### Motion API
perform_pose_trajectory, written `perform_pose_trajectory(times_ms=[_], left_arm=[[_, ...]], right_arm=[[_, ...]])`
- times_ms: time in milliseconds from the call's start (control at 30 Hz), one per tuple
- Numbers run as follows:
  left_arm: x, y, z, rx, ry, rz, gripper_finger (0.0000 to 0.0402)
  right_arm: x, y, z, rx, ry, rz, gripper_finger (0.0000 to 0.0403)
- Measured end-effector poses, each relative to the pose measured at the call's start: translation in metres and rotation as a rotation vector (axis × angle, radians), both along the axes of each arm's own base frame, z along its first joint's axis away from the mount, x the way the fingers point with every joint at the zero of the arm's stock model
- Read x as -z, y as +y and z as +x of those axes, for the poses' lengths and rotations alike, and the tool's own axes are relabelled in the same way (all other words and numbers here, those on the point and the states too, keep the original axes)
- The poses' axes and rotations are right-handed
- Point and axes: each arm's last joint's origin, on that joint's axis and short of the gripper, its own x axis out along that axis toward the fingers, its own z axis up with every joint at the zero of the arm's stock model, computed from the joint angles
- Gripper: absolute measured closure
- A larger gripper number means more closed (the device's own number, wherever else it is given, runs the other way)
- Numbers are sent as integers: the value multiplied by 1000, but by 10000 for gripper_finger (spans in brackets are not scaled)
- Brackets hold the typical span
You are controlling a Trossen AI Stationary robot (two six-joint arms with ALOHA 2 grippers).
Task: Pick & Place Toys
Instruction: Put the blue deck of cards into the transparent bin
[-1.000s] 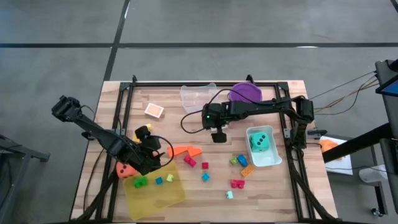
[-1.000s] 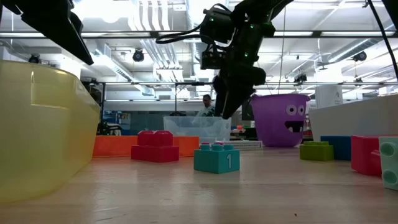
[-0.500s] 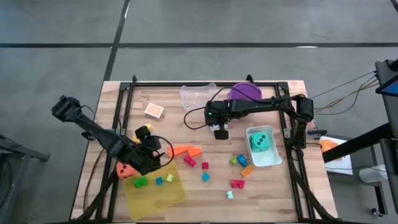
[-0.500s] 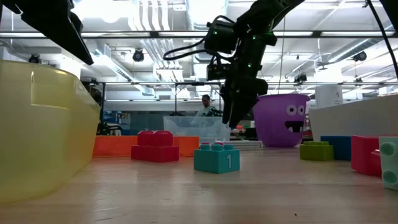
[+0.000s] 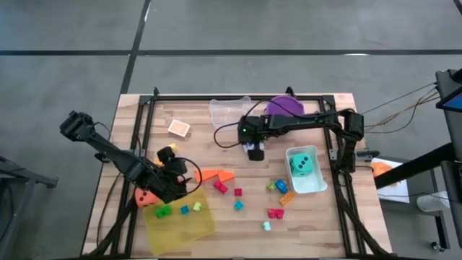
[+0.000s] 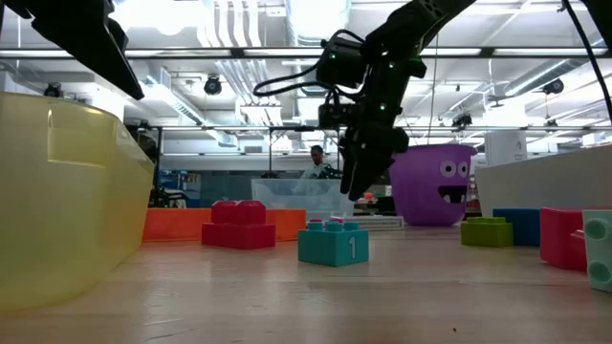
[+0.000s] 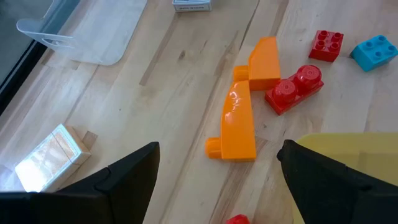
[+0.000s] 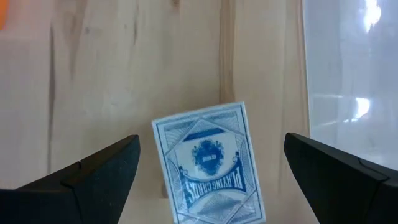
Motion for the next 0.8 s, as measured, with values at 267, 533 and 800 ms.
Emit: perform_pose_trajectory(times_ms=[267, 533, 800], left_arm=[[0, 0, 0, 3, 0, -4, 76], [0, -1, 0, 13, 2, 0, 76], [0, -1, 0, 12, 2, 0, 76]], right_arm=[[27, -2, 13, 46, 105, -63, 12], [43, -4, 18, 47, 185, 106, 12], [47, -8, 16, 77, 189, 159, 27]])
